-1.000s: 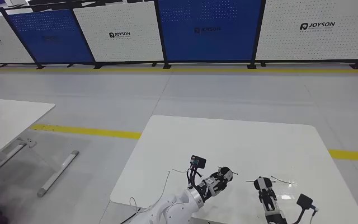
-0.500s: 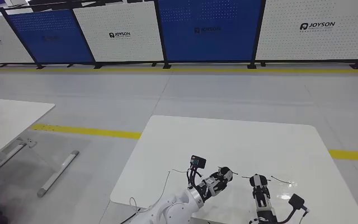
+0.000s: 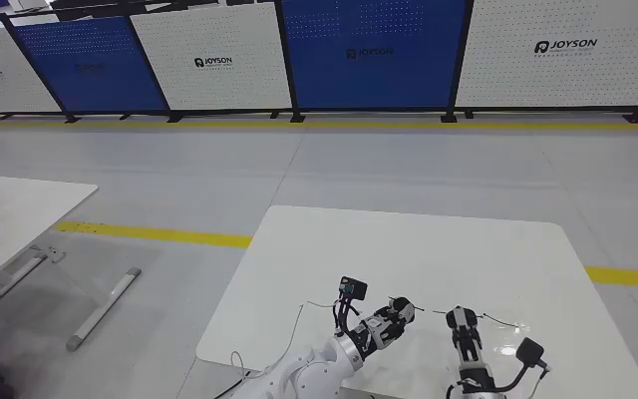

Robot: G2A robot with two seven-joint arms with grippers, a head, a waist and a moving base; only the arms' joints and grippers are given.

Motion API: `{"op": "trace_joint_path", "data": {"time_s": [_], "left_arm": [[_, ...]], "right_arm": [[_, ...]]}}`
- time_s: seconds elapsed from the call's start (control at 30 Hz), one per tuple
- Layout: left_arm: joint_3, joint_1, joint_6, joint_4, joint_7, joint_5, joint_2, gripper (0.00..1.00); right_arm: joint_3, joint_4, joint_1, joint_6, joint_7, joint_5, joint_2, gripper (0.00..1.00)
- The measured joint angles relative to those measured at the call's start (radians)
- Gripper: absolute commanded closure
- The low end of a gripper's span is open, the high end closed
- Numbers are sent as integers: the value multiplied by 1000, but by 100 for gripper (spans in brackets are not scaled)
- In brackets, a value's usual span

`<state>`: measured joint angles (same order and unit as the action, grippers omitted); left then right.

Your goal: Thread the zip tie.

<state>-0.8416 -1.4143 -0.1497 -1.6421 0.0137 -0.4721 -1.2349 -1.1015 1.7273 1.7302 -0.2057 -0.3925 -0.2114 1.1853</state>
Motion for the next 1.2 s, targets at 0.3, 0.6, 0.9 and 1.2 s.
{"op": "trace_joint_path", "data": {"time_s": [0.3, 0.6, 0.9, 1.2], "left_arm": [[0, 0, 0, 0, 0, 0, 0, 100], [0, 0, 0, 0, 0, 0, 0, 100], [0, 0, 0, 0, 0, 0, 0, 100], [4, -1, 21, -1, 16, -12, -4, 100]], "right_arm": [[1, 2, -4, 8, 42, 23, 5, 100], [-5, -1, -4, -2, 57, 34, 11, 100], [-5, -2, -4, -4, 57, 36, 12, 100], [-5, -2, -4, -4, 57, 36, 12, 100]]}}
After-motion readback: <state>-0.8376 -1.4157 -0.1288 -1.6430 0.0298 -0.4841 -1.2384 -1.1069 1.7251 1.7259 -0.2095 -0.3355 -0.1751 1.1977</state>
